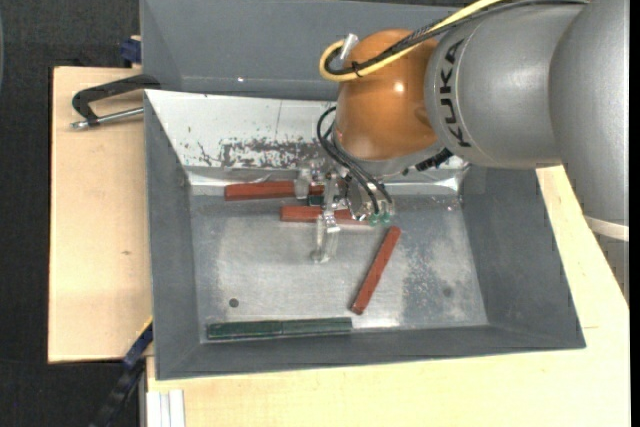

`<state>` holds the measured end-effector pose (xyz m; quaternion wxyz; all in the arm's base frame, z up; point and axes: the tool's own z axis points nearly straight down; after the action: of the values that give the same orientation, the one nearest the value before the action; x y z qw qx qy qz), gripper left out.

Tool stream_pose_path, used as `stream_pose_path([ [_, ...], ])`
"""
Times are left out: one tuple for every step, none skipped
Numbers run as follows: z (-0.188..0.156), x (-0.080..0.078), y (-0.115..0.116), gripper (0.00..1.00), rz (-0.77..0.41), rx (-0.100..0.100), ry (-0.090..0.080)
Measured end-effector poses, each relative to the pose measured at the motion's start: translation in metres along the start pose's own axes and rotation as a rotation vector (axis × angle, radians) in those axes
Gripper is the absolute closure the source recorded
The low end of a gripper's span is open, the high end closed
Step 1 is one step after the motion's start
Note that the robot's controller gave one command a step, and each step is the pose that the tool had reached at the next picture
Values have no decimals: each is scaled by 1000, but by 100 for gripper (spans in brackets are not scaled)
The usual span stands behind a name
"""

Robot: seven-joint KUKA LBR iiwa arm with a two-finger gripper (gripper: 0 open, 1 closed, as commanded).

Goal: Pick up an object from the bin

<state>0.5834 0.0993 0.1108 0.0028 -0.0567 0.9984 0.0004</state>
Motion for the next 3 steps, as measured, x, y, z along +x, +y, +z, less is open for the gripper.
stream_pose_path([
  [20, -6, -13, 0, -77, 0, 0],
  [39, -3, -39, 100, 136, -1, 1],
  [39, -3, -39, 100, 137, -2, 1],
])
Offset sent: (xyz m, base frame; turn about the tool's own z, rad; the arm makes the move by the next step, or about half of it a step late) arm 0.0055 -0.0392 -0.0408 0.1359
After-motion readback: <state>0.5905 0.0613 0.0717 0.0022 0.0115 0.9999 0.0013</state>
